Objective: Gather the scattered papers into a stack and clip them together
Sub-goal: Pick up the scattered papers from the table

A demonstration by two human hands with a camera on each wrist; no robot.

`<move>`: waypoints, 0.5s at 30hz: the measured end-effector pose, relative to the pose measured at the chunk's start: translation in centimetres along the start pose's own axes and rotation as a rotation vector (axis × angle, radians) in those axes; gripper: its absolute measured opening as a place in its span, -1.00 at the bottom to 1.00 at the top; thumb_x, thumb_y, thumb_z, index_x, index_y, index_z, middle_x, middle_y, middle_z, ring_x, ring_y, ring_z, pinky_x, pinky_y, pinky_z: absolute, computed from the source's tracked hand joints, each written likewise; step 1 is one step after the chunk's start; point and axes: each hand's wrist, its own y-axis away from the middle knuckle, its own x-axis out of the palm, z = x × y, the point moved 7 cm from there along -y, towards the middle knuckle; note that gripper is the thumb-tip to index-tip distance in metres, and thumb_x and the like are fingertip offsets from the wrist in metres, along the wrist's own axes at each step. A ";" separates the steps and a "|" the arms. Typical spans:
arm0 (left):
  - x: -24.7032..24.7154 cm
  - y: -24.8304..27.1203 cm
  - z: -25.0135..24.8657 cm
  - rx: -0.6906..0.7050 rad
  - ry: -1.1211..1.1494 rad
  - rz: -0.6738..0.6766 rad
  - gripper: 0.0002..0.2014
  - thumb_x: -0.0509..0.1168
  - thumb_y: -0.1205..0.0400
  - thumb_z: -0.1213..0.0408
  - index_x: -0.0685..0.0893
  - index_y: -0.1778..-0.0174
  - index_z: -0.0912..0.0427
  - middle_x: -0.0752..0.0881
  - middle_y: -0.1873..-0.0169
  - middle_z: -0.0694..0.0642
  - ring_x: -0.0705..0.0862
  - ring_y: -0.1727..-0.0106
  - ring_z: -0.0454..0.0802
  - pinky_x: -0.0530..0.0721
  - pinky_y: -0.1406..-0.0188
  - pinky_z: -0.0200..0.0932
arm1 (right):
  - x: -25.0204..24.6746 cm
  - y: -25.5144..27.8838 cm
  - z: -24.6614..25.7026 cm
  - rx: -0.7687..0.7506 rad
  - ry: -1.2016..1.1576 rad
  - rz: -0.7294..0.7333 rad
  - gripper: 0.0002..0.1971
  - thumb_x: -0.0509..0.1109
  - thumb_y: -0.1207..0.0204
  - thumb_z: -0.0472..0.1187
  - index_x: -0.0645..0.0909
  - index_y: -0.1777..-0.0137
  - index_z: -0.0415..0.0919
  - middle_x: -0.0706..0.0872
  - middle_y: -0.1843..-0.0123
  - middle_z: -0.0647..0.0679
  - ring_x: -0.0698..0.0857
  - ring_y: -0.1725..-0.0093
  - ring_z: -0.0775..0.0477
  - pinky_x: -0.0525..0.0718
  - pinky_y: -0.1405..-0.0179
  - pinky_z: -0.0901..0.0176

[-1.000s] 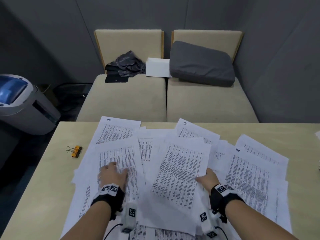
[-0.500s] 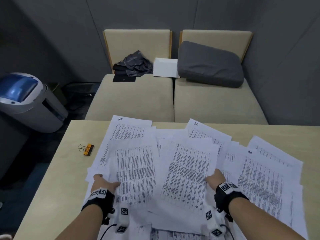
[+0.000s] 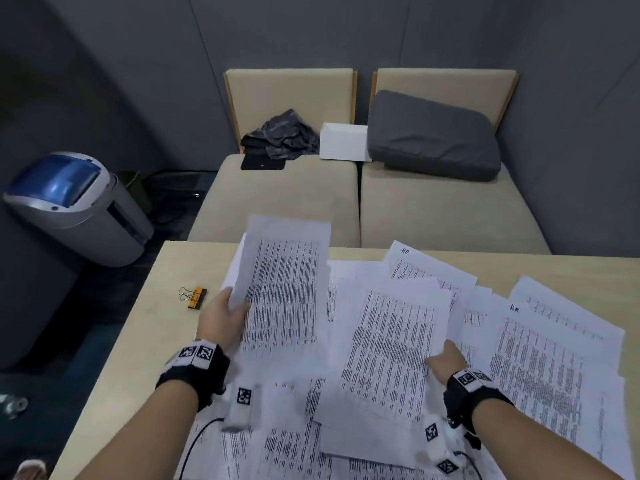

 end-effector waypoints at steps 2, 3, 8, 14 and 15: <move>-1.7 -0.3 -3.9 0.094 0.046 -0.052 -0.92 0.36 -0.60 0.29 0.62 0.03 0.15 0.73 0.21 0.08 0.66 0.20 0.05 0.52 0.34 -0.26 | -0.2 0.2 -0.3 -0.010 -0.018 -0.002 -0.76 0.30 -0.54 -0.44 0.31 0.22 -0.20 0.43 0.29 -0.09 0.45 0.30 -0.05 0.37 0.40 0.18; -2.4 -0.3 -5.6 0.128 0.092 -0.071 -0.88 0.36 -0.60 0.29 0.65 -0.03 0.17 0.75 0.18 0.10 0.69 0.15 0.07 0.57 0.26 -0.21 | -0.3 0.3 -0.5 -0.019 -0.025 -0.008 -0.77 0.29 -0.54 -0.45 0.32 0.23 -0.20 0.47 0.27 -0.12 0.46 0.29 -0.06 0.38 0.37 0.18; -1.8 0.7 -11.9 0.169 0.282 -0.027 -0.74 0.35 -0.61 0.39 0.60 -0.10 0.53 0.71 0.08 0.25 0.65 0.03 -0.10 0.55 0.12 -0.04 | -0.1 1.1 -1.0 -0.034 -0.122 0.079 -0.52 0.24 -0.59 -0.38 0.31 -0.51 -0.39 0.46 -0.49 -0.30 0.50 -0.41 -0.31 0.49 -0.39 -0.09; 8.4 2.2 -9.7 0.000 0.352 0.291 -0.73 0.33 -0.60 0.40 0.62 -0.21 0.16 0.77 -0.05 0.08 0.76 -0.05 0.03 0.69 -0.22 0.14 | 0.5 2.8 -1.5 0.129 -0.599 0.213 -0.06 -0.02 -0.46 0.51 0.10 -0.69 -0.12 0.21 -0.68 -0.11 0.25 -0.64 -0.21 0.20 -0.61 -0.19; 10.0 2.5 -9.4 -0.010 0.332 0.310 -0.73 0.35 -0.58 0.40 0.61 -0.19 0.14 0.76 -0.02 0.07 0.75 -0.06 0.06 0.70 -0.20 0.14 | 0.7 2.8 -1.6 0.151 -0.698 0.252 0.10 0.01 -0.28 0.63 0.09 -0.69 -0.09 0.22 -0.68 -0.09 0.28 -0.63 -0.19 0.21 -0.62 -0.21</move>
